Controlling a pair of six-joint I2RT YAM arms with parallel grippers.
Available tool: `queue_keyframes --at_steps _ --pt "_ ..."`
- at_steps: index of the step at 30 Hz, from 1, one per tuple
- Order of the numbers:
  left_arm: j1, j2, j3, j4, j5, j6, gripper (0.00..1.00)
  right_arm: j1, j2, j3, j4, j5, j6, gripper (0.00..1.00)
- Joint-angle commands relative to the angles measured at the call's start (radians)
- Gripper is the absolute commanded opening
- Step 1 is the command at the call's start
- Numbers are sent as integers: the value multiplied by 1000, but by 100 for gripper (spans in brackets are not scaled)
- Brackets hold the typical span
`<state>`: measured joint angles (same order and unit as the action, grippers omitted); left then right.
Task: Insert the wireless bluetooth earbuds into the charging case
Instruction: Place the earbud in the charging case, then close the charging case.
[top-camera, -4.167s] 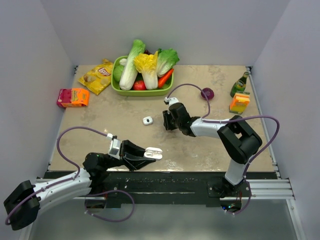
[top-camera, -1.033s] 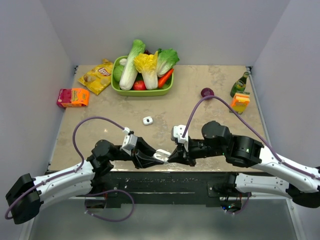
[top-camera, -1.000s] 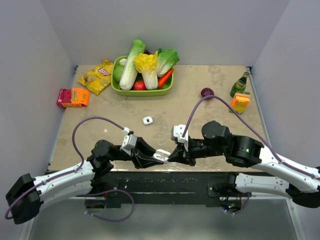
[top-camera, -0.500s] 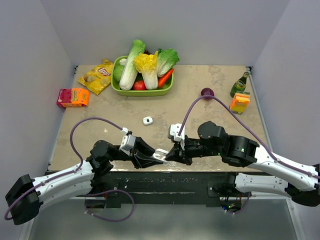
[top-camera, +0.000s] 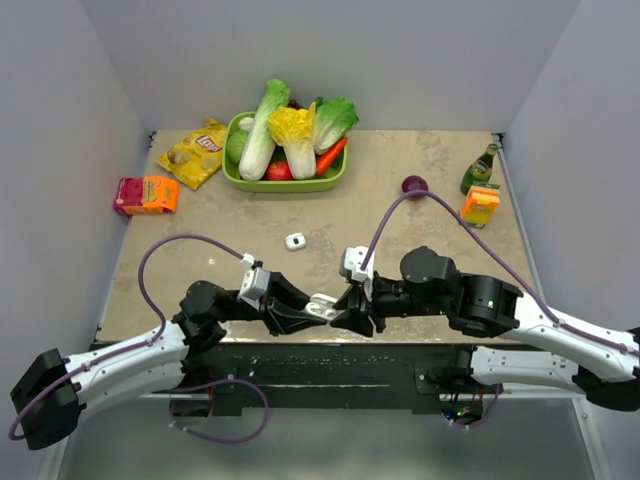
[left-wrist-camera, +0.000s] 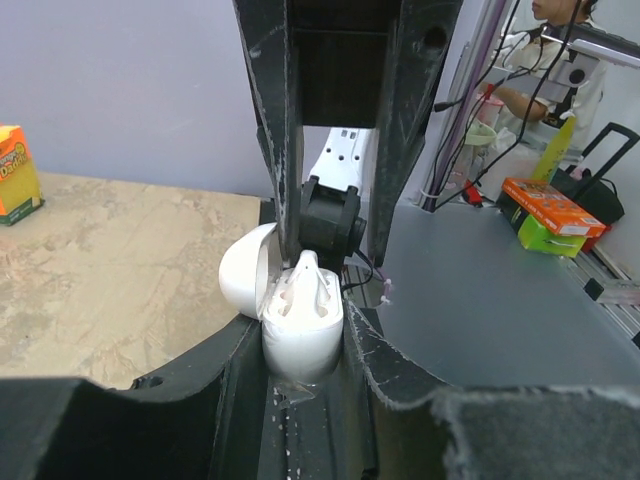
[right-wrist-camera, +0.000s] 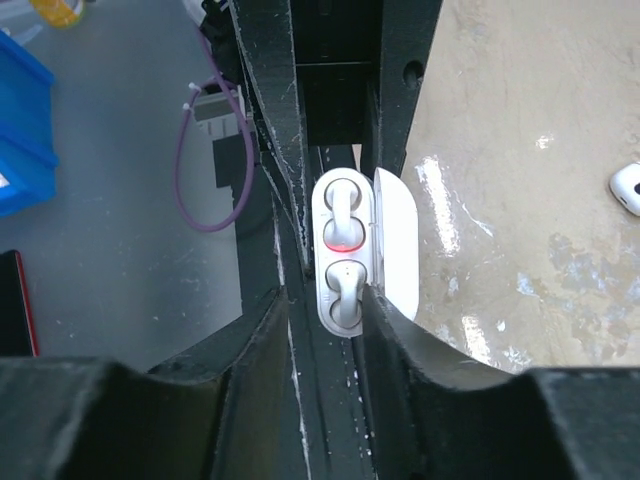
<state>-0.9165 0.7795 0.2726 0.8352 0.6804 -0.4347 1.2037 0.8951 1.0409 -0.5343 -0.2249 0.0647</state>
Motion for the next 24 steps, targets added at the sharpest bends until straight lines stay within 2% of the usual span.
queue_keyframes --at_steps 1,6,8,11,12,15,24 --pt "-4 -5 -7 90 -1 -2 0 -1 -62 74 48 90 29 42" --pt "-4 3 -19 105 -2 -13 0 -1 -140 81 97 223 60 42" --pt "-4 1 -23 108 -4 -15 0 -1 -168 61 128 352 92 39" --pt "-5 1 -23 111 -4 -15 0 -1 -141 48 105 468 128 22" --pt "-7 0 -21 111 -7 -13 0 0 -127 48 97 473 135 11" --pt "-7 1 -19 114 -12 -10 0 0 -71 48 85 463 152 3" --pt "-10 -5 -19 123 -19 -9 0 -1 24 51 80 427 167 0"
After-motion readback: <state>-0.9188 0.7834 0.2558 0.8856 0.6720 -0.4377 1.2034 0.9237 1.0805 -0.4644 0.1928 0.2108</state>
